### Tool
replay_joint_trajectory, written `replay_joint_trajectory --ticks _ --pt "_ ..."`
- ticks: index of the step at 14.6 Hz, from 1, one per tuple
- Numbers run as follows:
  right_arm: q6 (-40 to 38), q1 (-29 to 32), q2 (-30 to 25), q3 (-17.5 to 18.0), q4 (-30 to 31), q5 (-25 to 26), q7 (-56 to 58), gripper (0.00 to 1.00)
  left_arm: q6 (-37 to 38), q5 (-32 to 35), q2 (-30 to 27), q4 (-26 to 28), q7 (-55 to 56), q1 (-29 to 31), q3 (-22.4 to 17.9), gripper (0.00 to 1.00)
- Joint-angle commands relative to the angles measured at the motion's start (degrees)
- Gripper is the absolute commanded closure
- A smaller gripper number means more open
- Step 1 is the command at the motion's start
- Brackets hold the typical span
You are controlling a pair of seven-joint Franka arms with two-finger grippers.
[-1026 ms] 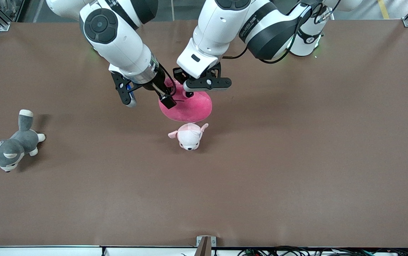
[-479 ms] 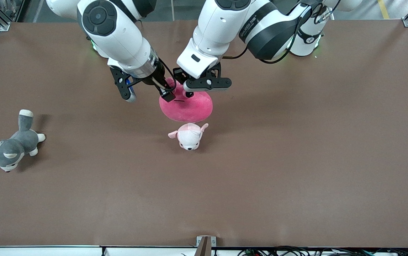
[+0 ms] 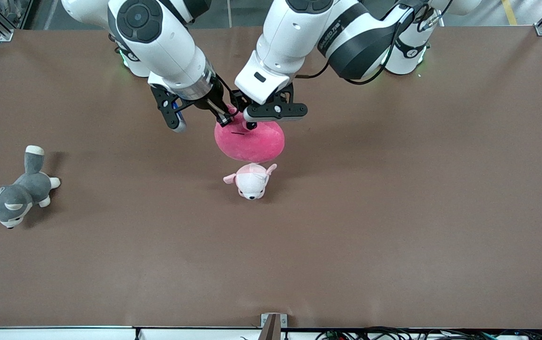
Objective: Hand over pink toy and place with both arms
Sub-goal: 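Grasp the held pink plush with the right gripper beside the left gripper, then open the left gripper and withdraw while the right gripper carries the plush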
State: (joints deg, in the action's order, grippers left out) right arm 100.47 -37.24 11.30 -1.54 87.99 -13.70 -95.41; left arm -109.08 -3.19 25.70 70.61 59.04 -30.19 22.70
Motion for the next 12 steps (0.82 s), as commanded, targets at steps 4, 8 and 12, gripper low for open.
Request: replay_joint_trajectory --ticks 4,8,12 --pt "-0.1 -0.2 -1.4 -0.6 1.0 -0.7 -0.2 1.00 -0.2 -0.3 0.3 -1.3 1.2 -0.5 -0.3 0.98" --pt "-0.1 -0.3 -1.3 -0.6 1.0 -0.7 -0.2 1.00 -0.3 0.8 0.1 -0.8 0.7 -0.5 -0.4 0.00" --pt "-0.3 0.8 -1.3 -1.1 2.0 -0.2 3.9 1.00 -0.1 5.6 -1.0 -0.8 0.9 -1.5 0.0 0.00"
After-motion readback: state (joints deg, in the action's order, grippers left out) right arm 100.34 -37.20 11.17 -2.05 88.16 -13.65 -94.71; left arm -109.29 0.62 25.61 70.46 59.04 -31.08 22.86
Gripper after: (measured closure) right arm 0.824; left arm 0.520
